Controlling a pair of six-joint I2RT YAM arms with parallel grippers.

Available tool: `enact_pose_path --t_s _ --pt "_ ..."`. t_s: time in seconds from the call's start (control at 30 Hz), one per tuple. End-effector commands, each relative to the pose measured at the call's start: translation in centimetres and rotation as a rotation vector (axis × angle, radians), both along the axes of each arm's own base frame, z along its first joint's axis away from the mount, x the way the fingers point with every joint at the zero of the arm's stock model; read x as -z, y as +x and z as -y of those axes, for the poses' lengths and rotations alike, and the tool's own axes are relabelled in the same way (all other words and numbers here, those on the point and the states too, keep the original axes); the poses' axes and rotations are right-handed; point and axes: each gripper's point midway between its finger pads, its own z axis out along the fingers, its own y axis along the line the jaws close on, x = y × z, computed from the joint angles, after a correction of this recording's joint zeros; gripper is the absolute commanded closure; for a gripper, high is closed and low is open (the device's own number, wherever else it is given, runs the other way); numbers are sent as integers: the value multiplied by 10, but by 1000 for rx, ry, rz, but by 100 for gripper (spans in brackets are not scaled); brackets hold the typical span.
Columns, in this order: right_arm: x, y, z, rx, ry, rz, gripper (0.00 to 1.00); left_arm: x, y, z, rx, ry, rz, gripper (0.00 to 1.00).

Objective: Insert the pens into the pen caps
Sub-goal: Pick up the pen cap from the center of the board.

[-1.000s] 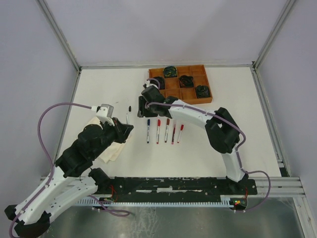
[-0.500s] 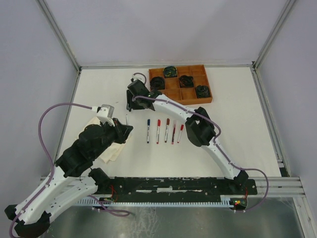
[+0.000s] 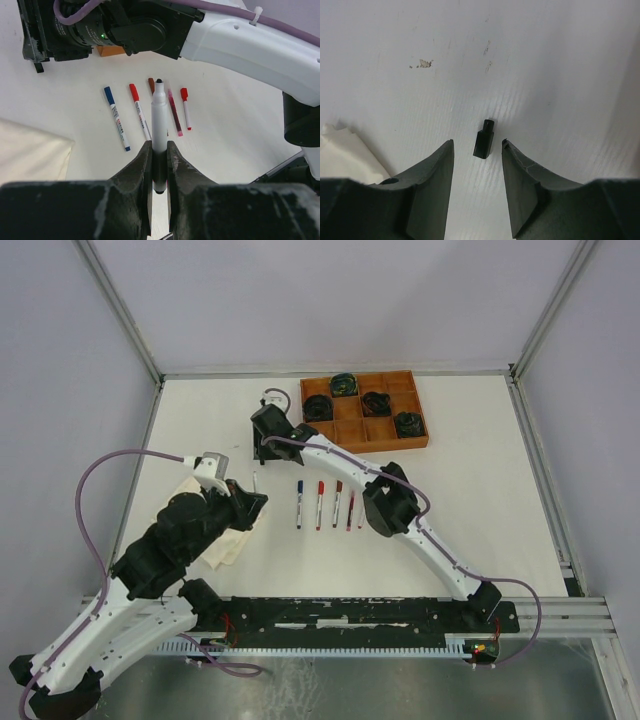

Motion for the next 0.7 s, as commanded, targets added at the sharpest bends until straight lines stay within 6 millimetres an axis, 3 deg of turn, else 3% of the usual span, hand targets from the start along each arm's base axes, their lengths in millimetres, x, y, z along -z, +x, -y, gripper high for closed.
enact_pose_path --t_s 0.0,0.2,0.27,0.67 --pt "-8 12 -8 26 16 59 50 -7 3 -5 -12 16 46 97" --pt "17 9 -8 26 -2 29 51 -9 3 -6 -17 9 51 97" --pt "11 11 -13 22 20 37 52 -9 3 -6 -17 10 50 97" --pt "32 -3 -16 -23 -11 -13 67 -9 3 -8 -25 11 52 97"
